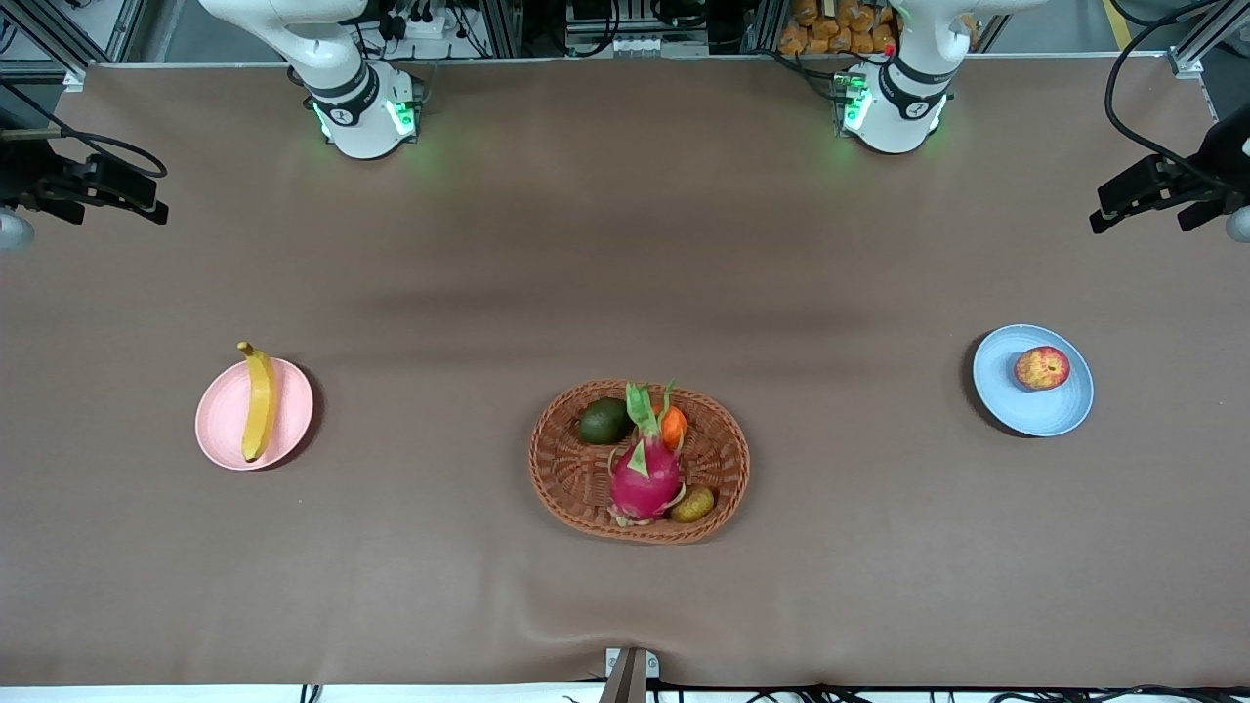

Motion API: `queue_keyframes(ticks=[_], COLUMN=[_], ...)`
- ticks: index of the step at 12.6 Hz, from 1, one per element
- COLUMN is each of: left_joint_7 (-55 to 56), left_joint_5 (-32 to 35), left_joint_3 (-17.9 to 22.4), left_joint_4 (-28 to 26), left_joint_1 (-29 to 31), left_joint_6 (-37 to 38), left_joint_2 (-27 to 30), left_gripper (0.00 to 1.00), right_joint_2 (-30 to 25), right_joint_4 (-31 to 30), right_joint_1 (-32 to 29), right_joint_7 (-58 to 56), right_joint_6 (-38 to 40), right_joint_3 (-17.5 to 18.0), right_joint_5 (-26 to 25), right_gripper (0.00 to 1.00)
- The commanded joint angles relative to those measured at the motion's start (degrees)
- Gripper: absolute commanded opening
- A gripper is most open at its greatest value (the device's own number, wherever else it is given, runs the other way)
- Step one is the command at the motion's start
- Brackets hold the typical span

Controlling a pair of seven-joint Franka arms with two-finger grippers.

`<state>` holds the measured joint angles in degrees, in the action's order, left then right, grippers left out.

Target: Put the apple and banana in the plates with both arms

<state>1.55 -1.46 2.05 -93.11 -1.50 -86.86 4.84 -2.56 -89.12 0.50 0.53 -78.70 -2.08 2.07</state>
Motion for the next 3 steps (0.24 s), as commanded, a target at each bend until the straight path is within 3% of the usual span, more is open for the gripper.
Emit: queue_keyframes(ticks=[1,3], left_joint_7=[0.21,0.38], left_joint_5=[0.06,0.06], left_joint_3=[-0.11,-0.11], left_joint_4=[1.27,1.27], left_joint_1=[-0.09,-0.17], left_joint_6=[0.64,0.73], left_joint_2=[-0.53,-0.45], left_gripper=[1.00,1.00], right_joint_2=[-0.60,-0.52], right_joint_4=[0.18,0.00], right_joint_1=[-0.14,-0.06], right_joint_7=[-0.18,0.00], right_joint_6=[0.65,0.56], right_joint_3=[0.23,0.23], right_joint_5=[-0.84,-0.84], right_gripper=[1.00,1.00])
